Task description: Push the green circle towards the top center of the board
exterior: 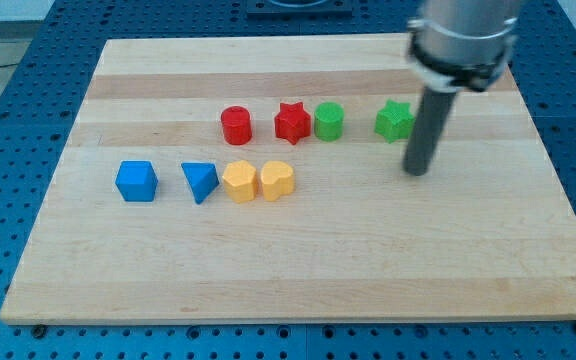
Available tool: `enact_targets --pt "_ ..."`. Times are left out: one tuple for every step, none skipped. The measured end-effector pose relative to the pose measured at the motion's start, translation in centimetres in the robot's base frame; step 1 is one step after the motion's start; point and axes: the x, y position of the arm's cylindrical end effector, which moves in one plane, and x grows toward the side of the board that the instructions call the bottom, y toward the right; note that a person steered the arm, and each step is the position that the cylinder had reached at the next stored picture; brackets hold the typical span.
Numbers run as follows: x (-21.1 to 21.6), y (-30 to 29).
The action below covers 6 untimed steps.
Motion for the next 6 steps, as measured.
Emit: enact_targets --pt "-2.9 -5.1" --pt "-5.4 -7.7" --pt "-6.8 -8.6" --pt "-9.7 -7.0" --pt "-11.8 -6.7" --pt "-12.0 -5.8"
